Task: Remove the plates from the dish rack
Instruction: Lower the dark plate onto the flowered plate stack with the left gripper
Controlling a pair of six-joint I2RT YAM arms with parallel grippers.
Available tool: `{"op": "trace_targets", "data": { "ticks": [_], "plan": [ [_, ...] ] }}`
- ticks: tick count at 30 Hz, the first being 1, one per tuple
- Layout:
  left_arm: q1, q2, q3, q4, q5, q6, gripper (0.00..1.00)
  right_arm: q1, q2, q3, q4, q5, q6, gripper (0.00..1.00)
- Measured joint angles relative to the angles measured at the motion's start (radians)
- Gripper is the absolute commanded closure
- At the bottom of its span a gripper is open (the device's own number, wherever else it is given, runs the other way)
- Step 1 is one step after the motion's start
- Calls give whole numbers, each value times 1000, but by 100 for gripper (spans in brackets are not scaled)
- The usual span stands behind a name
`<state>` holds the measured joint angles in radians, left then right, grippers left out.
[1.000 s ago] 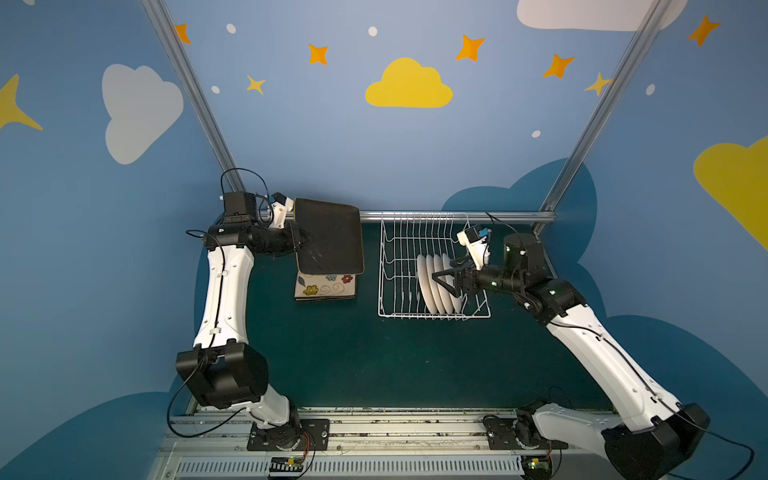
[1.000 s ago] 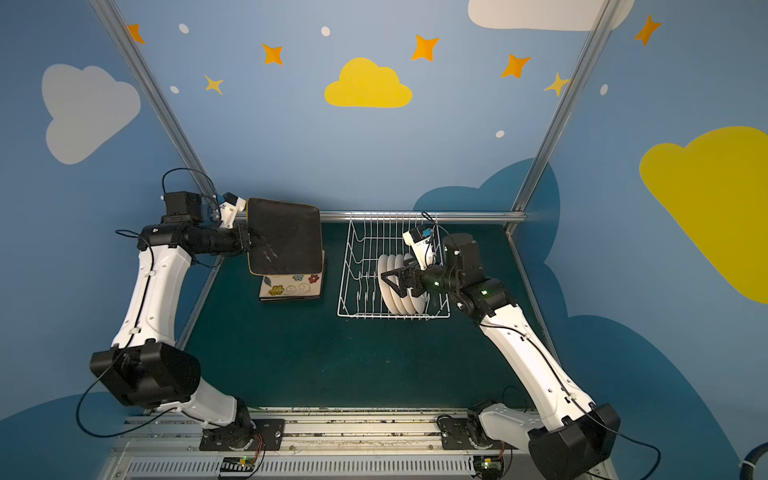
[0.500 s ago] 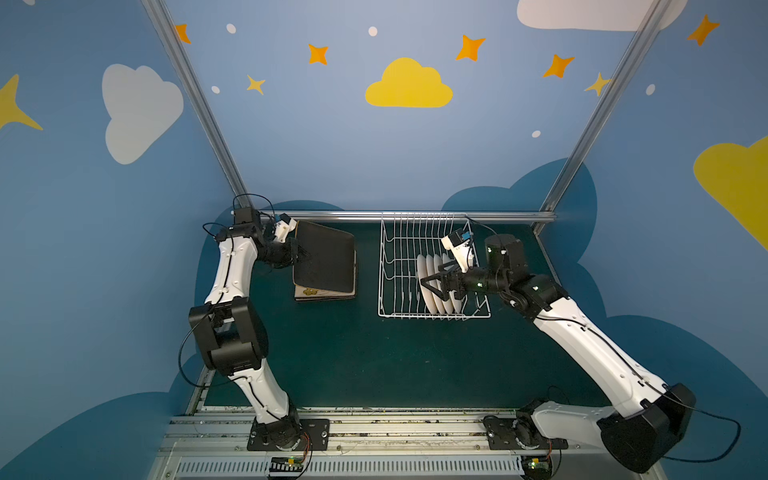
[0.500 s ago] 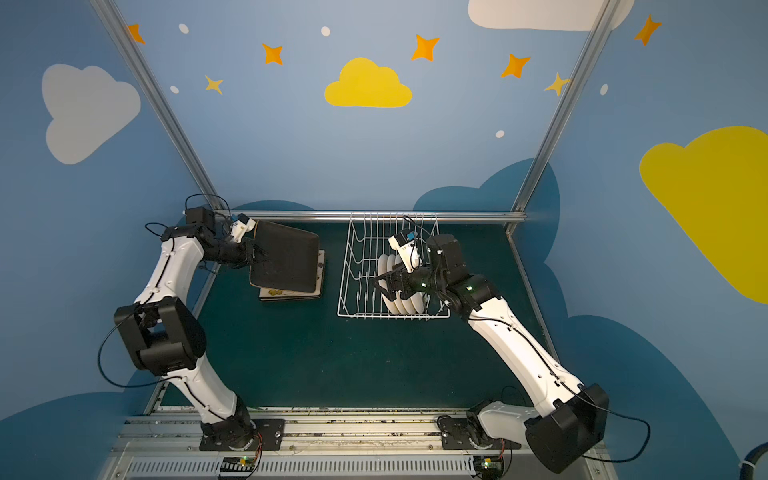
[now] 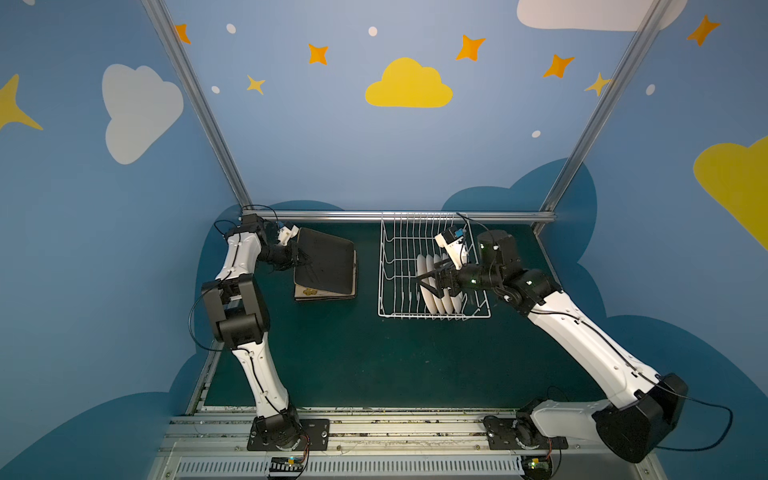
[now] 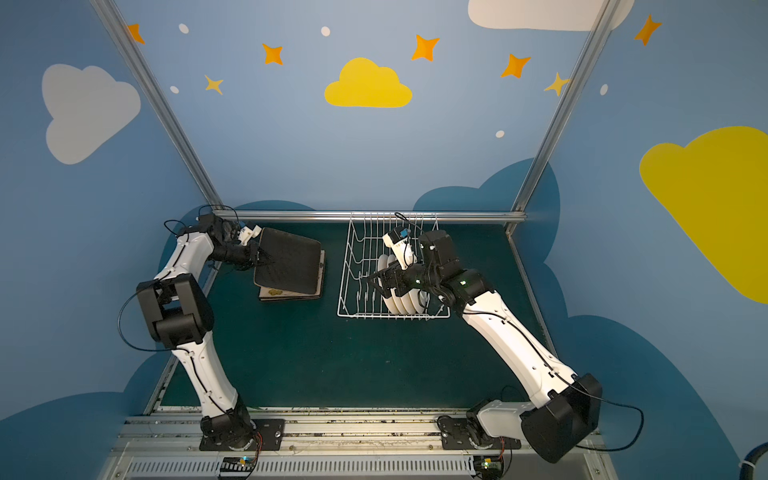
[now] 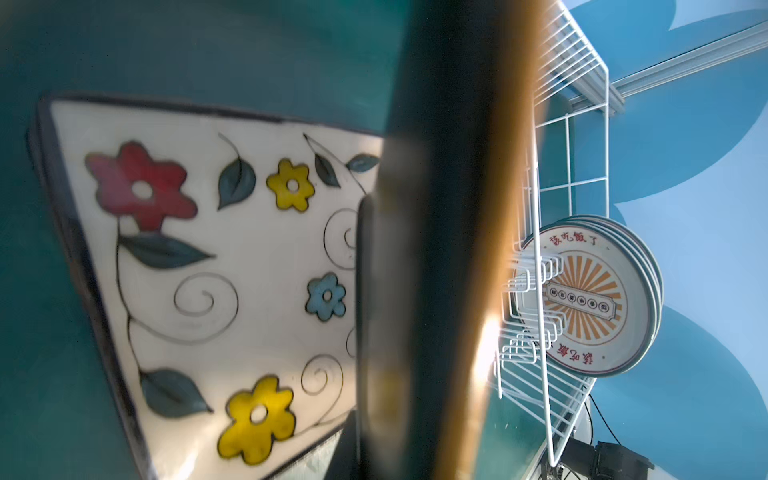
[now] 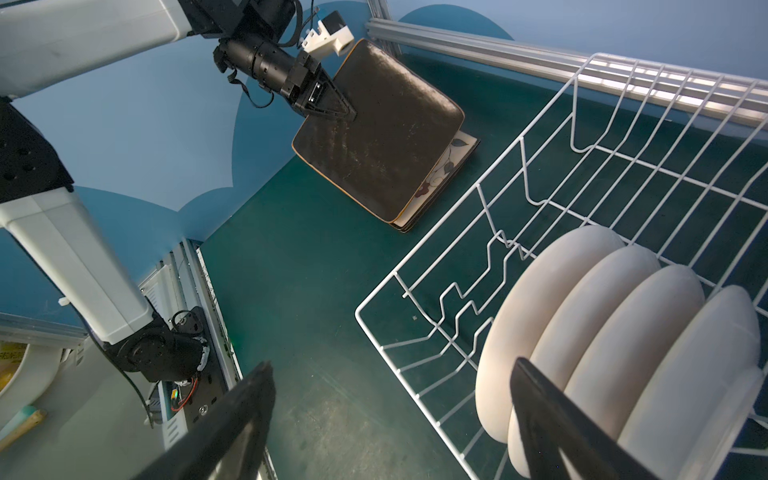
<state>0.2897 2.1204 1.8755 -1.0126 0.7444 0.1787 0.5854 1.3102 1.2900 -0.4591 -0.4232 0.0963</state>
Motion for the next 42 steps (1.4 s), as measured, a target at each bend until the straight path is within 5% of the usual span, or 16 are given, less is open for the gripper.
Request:
{"op": "trace_targets", "data": {
  "ticks": [30, 42],
  "plan": [
    [23, 211, 179, -137, 70, 35, 97, 8, 43, 55, -26, 7, -26, 12],
    [29, 239, 225, -173, 52, 30, 84, 8, 51, 61, -26, -5, -25, 12]
  ]
}}
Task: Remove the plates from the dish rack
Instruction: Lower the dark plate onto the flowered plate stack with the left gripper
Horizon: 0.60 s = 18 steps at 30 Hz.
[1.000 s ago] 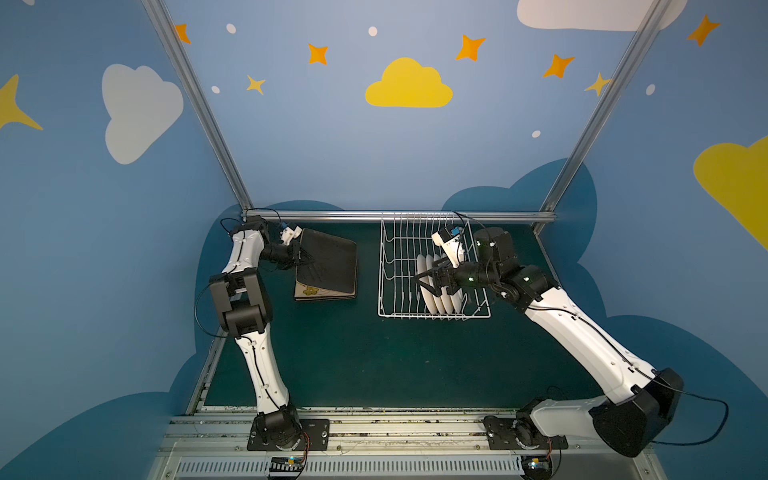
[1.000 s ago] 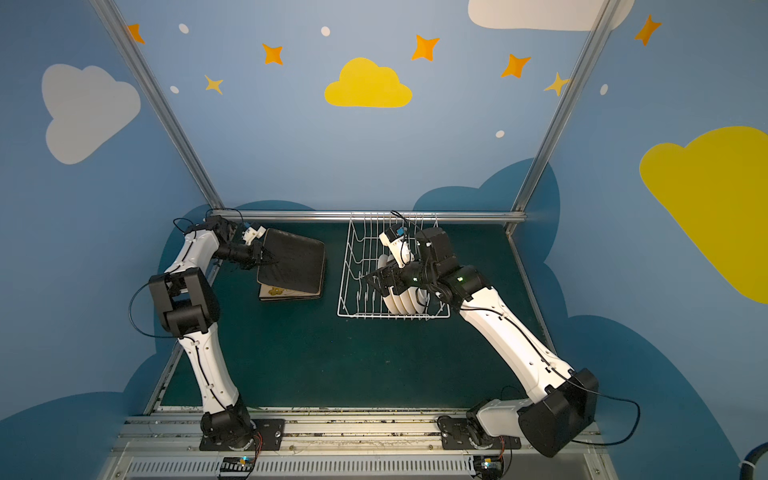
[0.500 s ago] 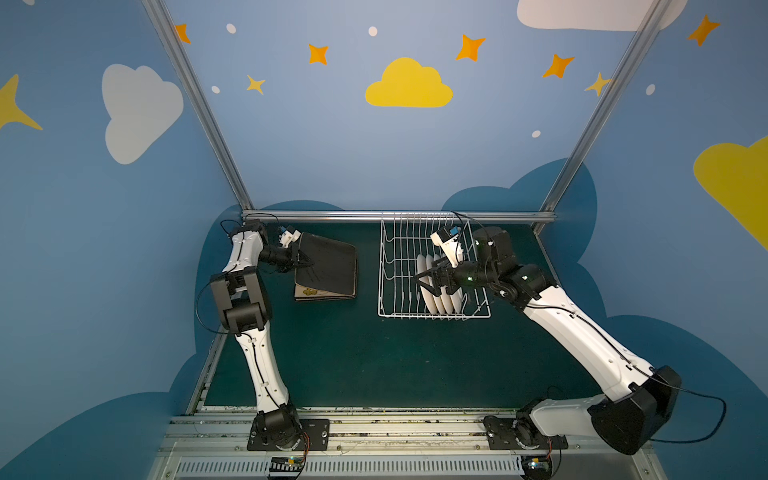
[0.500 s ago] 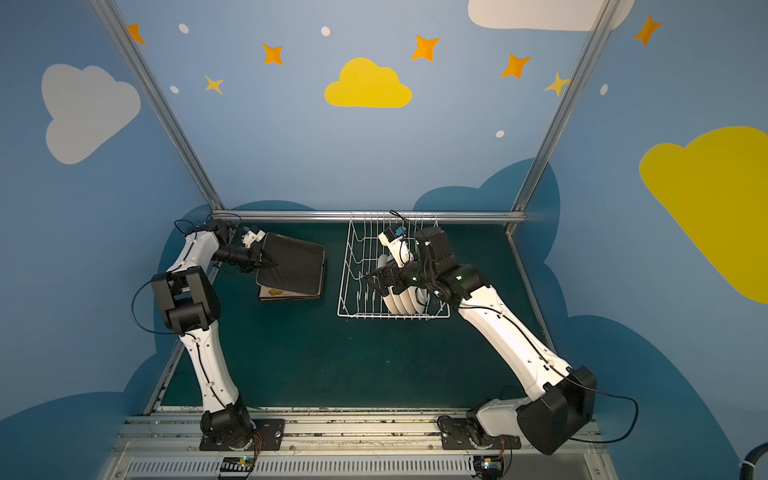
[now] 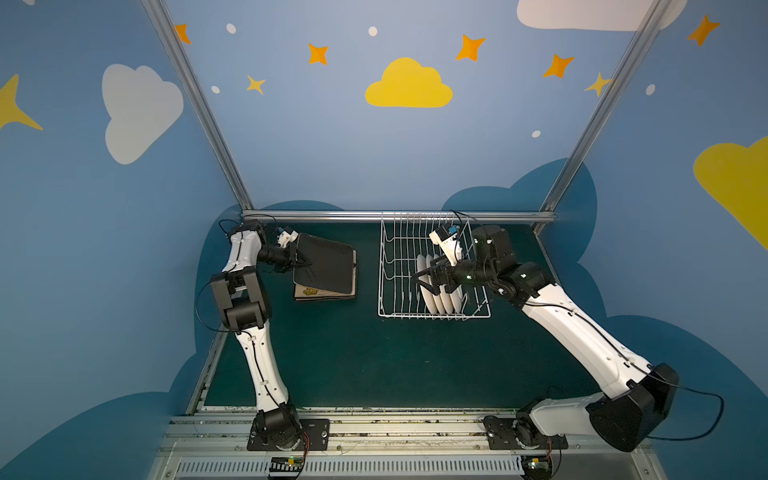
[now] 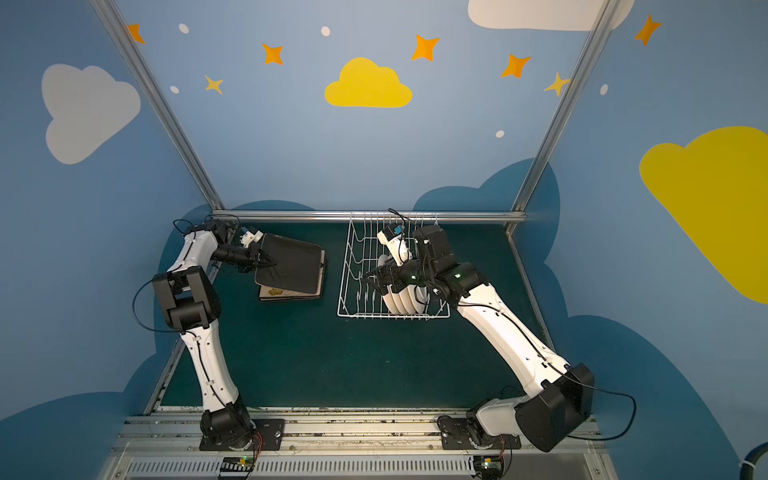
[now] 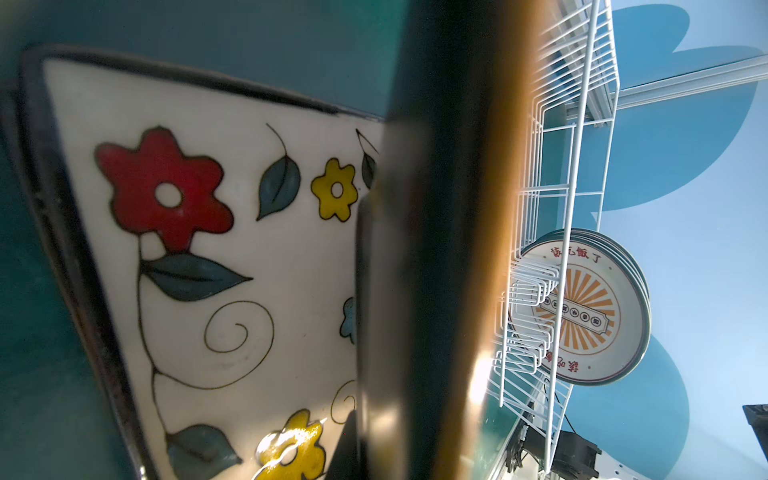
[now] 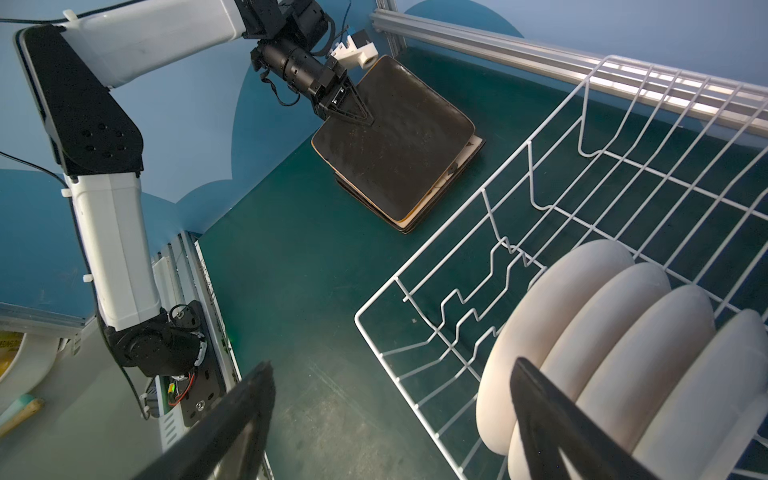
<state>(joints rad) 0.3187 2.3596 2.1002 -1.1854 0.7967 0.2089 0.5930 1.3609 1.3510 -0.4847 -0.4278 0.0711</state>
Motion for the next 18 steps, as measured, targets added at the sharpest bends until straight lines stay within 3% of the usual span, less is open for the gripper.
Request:
{"op": "trace_targets", "data": {
  "ticks": [11, 18],
  "plan": [
    [2, 22, 7, -4, -54, -4, 68, 0, 0, 3, 2, 8, 21, 12],
    [3, 25, 7, 5, -95, -24, 49, 0, 0, 3, 2, 10, 33, 11]
  ]
}}
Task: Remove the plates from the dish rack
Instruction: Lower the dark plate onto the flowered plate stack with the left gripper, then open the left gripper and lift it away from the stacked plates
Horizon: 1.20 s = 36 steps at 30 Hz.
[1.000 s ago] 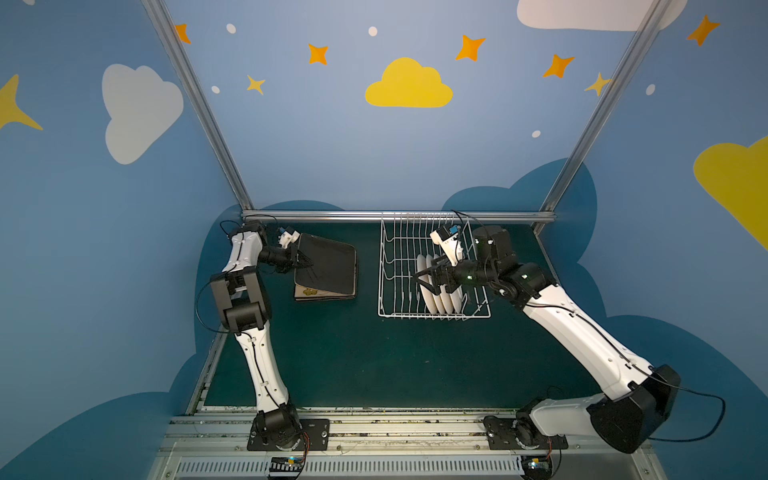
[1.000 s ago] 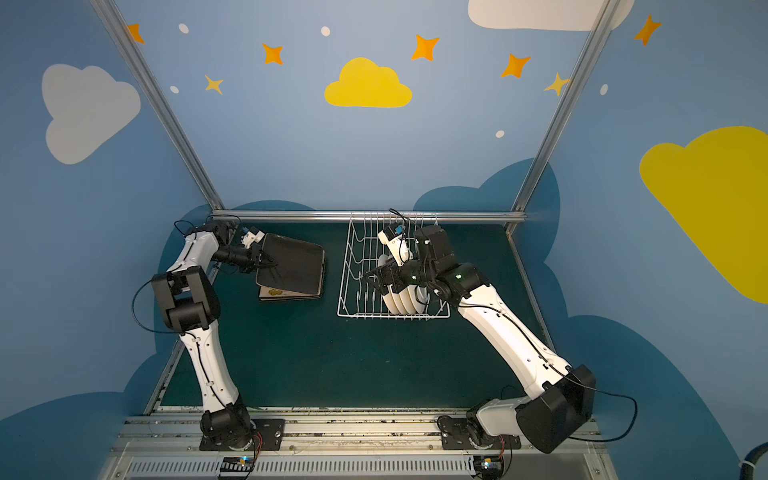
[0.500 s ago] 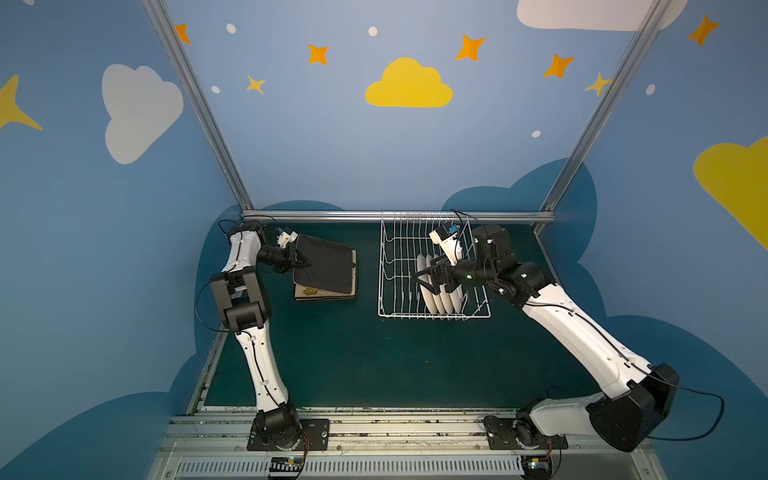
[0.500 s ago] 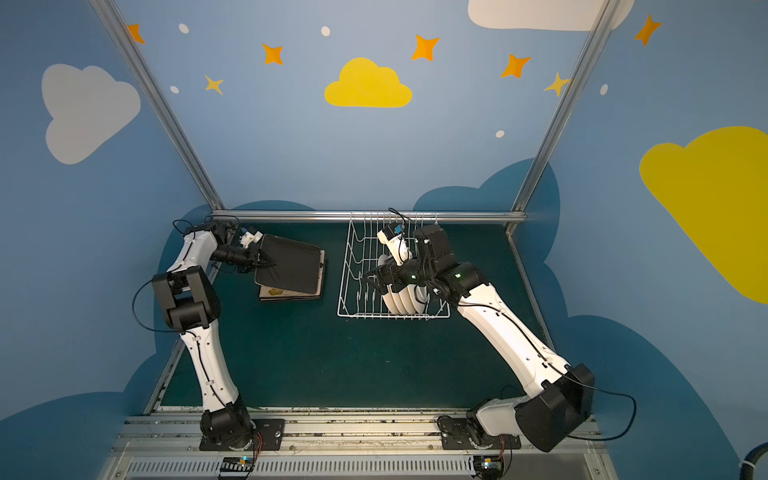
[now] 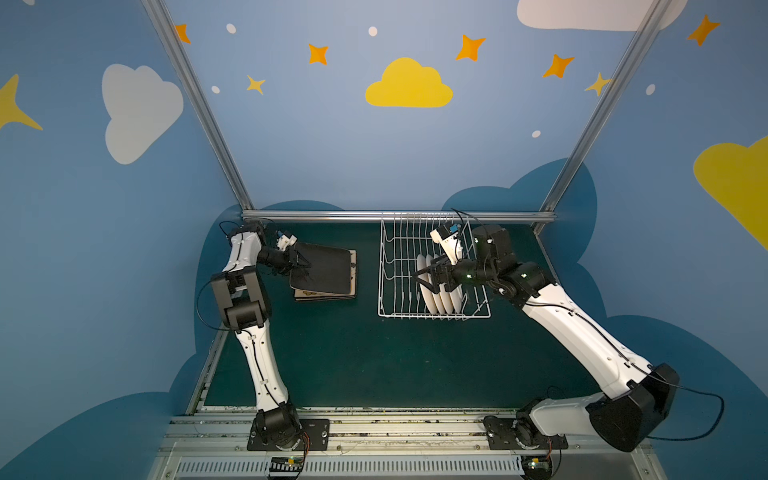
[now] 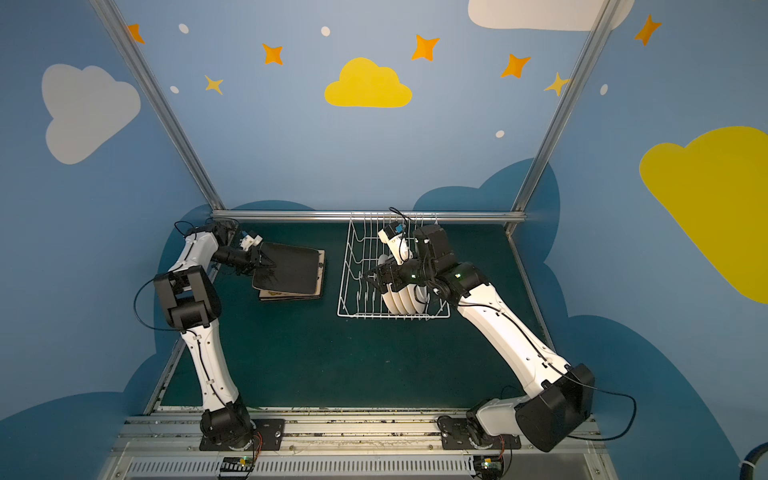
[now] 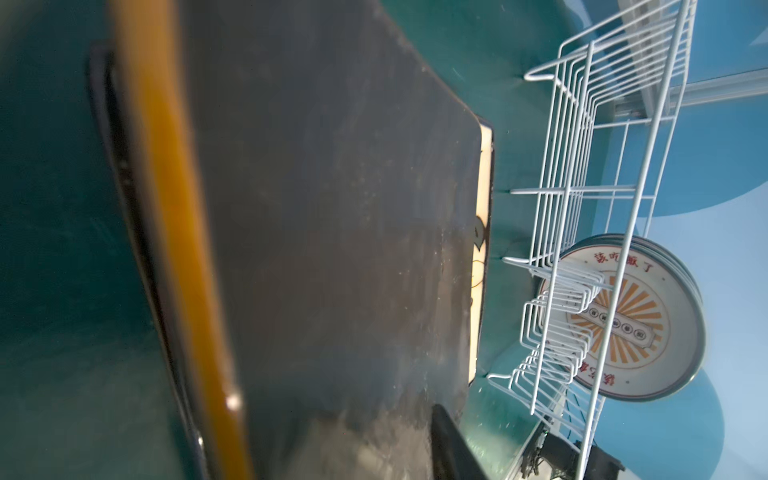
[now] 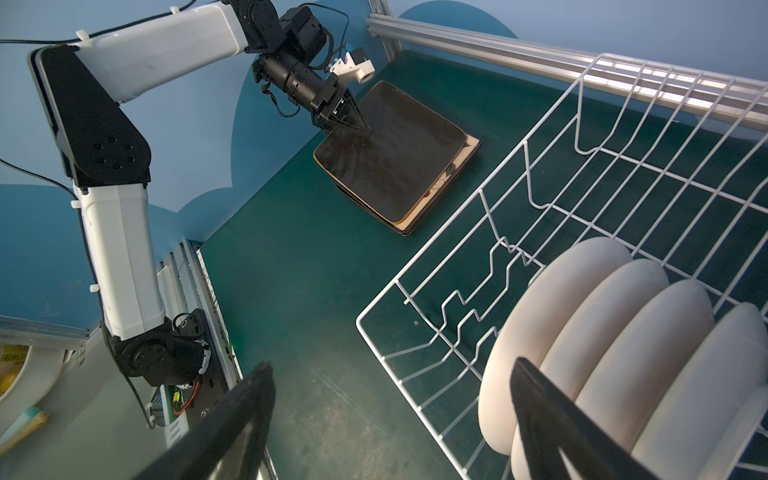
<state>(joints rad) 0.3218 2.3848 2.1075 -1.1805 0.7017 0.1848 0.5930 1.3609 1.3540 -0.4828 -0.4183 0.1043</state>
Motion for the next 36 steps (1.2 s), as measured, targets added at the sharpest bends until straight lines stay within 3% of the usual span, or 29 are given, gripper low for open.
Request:
{"op": "trace_targets", "data": {
  "ticks": [22, 36],
  "plan": [
    [3, 2, 45, 18, -114, -71, 31, 0, 0, 0, 0, 11, 1, 12],
    [2, -5, 37, 25, -130, -113, 23, 0, -5, -8, 1, 12, -7, 12]
  ]
}}
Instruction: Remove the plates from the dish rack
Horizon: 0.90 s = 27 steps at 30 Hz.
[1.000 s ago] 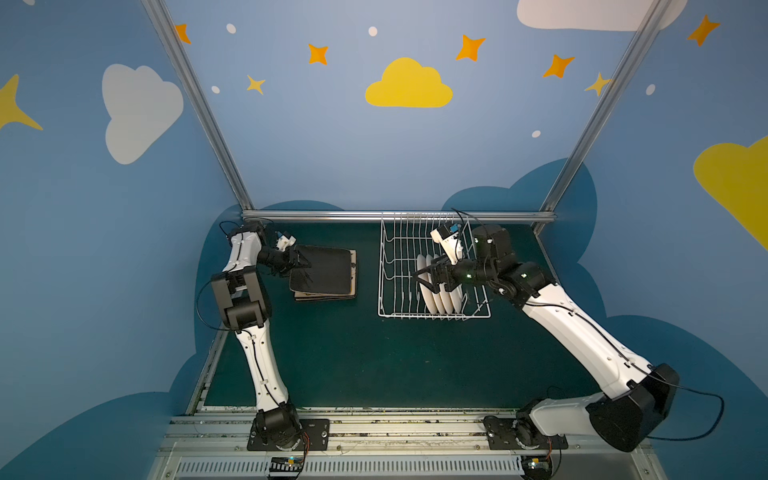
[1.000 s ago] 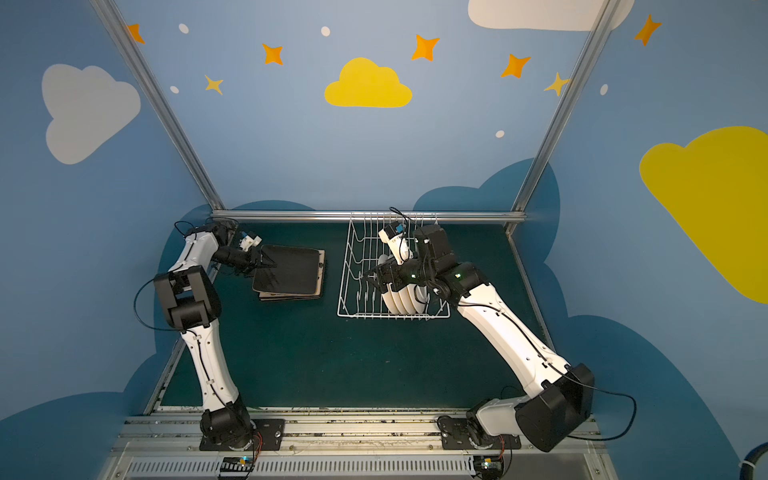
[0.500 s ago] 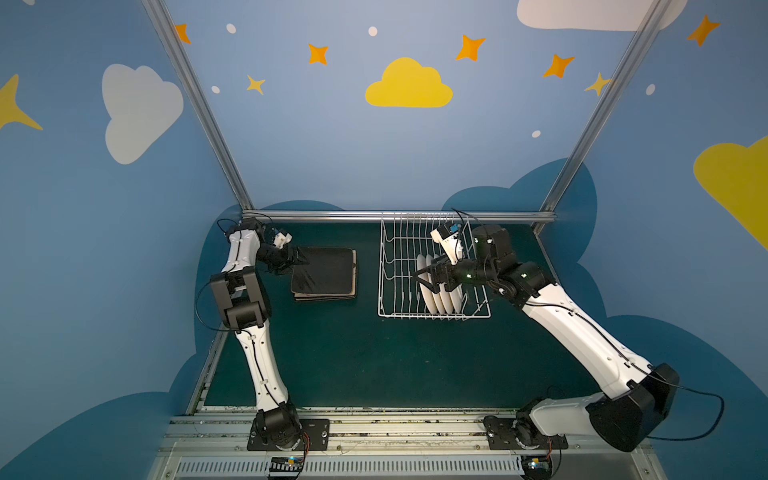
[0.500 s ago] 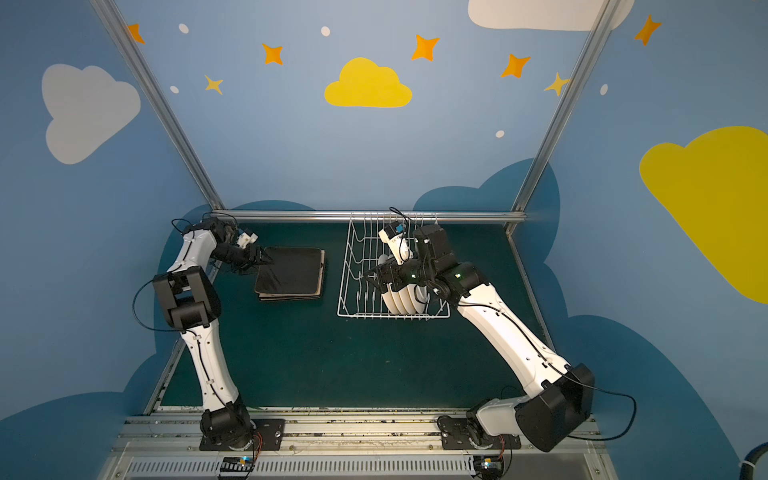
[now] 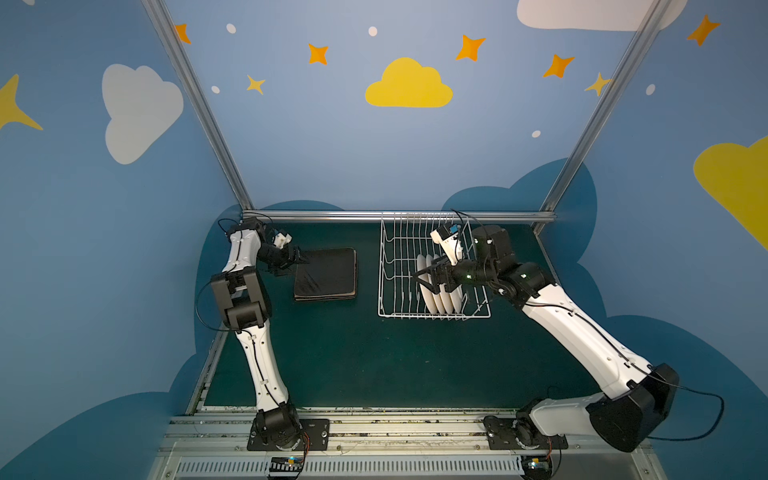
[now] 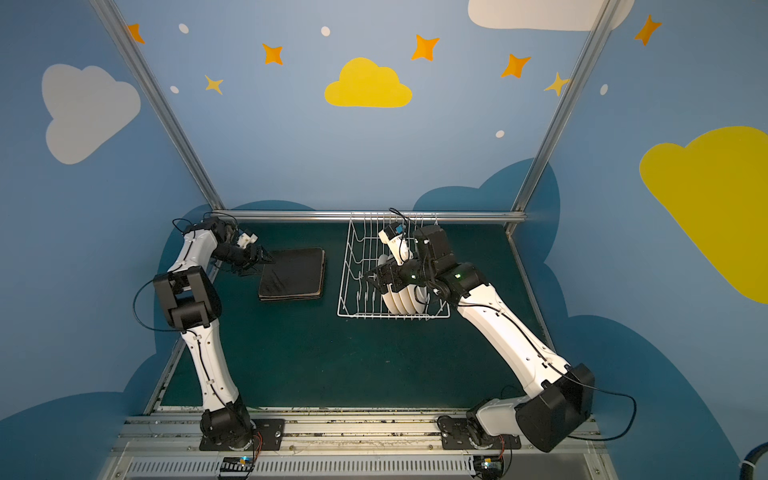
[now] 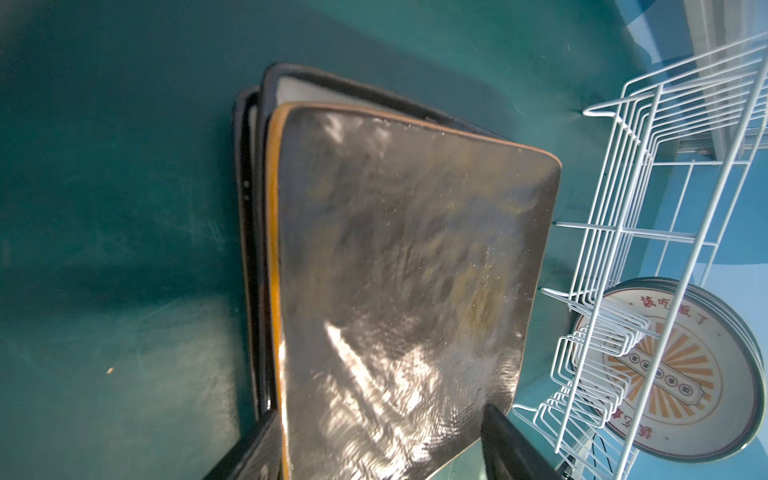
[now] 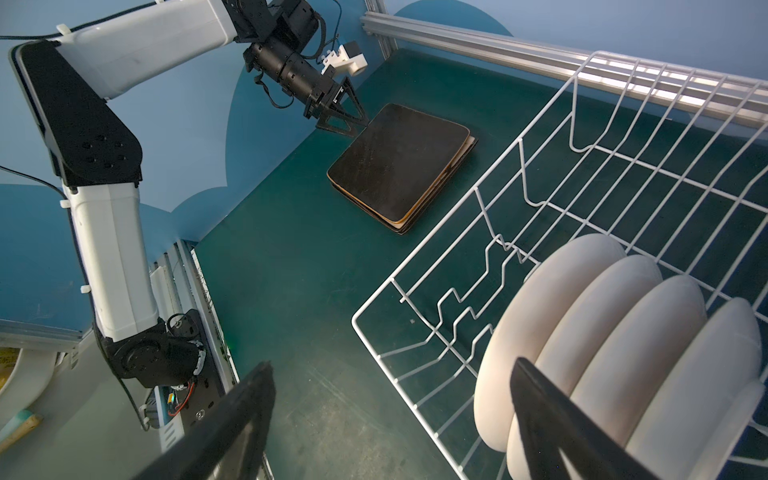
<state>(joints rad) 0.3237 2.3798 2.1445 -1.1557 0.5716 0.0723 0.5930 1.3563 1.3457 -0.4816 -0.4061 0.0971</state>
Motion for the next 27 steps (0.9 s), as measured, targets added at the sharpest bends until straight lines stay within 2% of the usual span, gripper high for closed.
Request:
{"op": "trace_targets", "data": {
  "ticks": [7, 13, 19, 23, 27],
  "plan": [
    [0, -98, -79, 54, 4, -55, 18, 0, -34, -26, 6, 29, 0, 12],
    [-30, -307, -259, 210, 32, -148, 8, 0, -66, -39, 6, 93, 22, 12],
    [-167, -496, -402, 360, 26, -212, 1, 0, -103, -43, 3, 153, 54, 12],
    [-277, -602, -488, 457, 4, -254, 0, 0, -147, -58, 2, 186, 76, 12],
    [-344, -708, -608, 571, -14, -320, 0, 0, -199, -89, 5, 215, 97, 12]
  ]
}}
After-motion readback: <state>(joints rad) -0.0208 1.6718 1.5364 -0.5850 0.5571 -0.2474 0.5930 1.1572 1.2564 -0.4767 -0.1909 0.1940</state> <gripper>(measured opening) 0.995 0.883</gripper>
